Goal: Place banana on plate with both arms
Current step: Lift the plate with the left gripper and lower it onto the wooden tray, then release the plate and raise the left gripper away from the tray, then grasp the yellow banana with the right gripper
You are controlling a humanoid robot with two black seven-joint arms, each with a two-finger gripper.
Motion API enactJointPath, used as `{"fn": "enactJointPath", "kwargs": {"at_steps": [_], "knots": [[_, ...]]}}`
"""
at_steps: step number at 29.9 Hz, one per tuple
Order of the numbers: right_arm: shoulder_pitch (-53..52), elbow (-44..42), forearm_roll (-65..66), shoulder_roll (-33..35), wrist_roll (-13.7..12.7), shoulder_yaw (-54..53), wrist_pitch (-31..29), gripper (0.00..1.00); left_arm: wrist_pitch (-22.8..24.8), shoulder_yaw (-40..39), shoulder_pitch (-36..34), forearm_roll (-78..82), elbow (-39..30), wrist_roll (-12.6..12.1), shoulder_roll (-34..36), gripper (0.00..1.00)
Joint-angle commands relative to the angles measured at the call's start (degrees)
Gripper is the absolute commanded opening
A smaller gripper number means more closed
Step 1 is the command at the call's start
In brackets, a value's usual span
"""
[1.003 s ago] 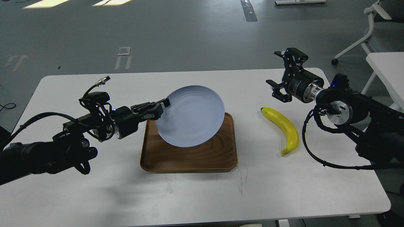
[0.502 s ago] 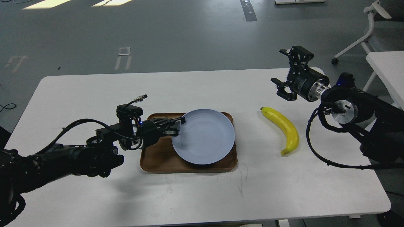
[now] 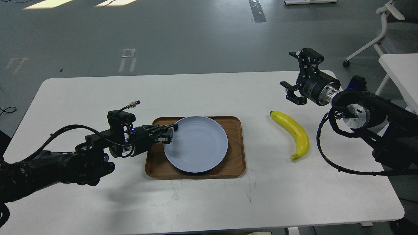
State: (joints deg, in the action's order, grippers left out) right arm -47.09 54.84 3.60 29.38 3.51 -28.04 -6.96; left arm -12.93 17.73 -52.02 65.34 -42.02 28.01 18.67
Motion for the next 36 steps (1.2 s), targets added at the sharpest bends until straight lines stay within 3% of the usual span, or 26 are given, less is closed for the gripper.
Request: {"fn": "enactJointPath", "kwargs": {"at_steps": [1,4,6,7,10,13,16,18,20,22,23,26,36], "knots": [[-0.1,0.2,0.0,0.2,0.0,0.2,-0.1,1.0,0.5,-0.5,-0.2,-0.8,-0.1,0.0,0.0,0.77],[-0.3,0.2,0.7,0.7,0.0,0.4,-0.1,1.0,2.5,-1.8,-0.4,-1.3,-0.2,0.0,0.0,0.86],[-0.6,0.4,6.7,1.6,0.0,0.5,-0.1,1.0,2.9,-5.8,-0.5,-4.0,-0.7,0.0,-0.1,0.97],[-0.6,0.4,6.8,1.6,0.0,0.5,-0.1,1.0,2.9,-5.9,-0.5,-4.0,-0.7,0.0,-0.1,0.97],[-0.8,3.0,22.3,4.0,0.3,1.0,-0.1,1.0,3.1,-13.8,-0.8,-10.6,-1.0,0.0,0.0,0.97],[-2.5,6.4,42.2,9.4,0.7,8.1,-0.1,1.0,4.6,-21.8,-1.7,-20.1,-1.0,0.0,-0.3,0.98],[-5.2,7.2,57.6,12.6,4.4,15.8,-0.1,0.98,10.8,-27.1,-2.4,-29.1,-1.0,0.0,0.0,0.98],[-6.6,7.2,67.2,14.3,7.5,21.4,0.2,0.97,17.9,-31.7,-2.5,-39.4,-1.0,0.0,0.2,0.98],[-6.8,7.0,70.4,14.8,7.8,23.3,0.7,0.96,20.0,-32.9,-2.5,-43.9,-0.9,0.0,0.4,0.98],[-6.7,6.9,74.2,14.9,8.3,25.0,2.1,0.88,21.0,-33.6,-2.6,-48.9,-0.9,0.0,1.3,0.98],[-6.0,6.7,76.8,14.9,9.1,26.0,4.3,0.88,21.1,-33.9,-2.6,-51.5,-0.9,-2.8,1.9,0.98],[-5.8,5.6,80.4,14.2,10.4,30.2,8.9,0.88,21.5,-35.9,-2.6,-56.1,-0.9,-7.0,2.3,0.98],[-5.3,-0.3,80.5,8.0,10.5,34.1,10.2,0.86,22.2,-36.9,-1.9,-56.4,-1.0,-7.0,3.8,0.98]]}}
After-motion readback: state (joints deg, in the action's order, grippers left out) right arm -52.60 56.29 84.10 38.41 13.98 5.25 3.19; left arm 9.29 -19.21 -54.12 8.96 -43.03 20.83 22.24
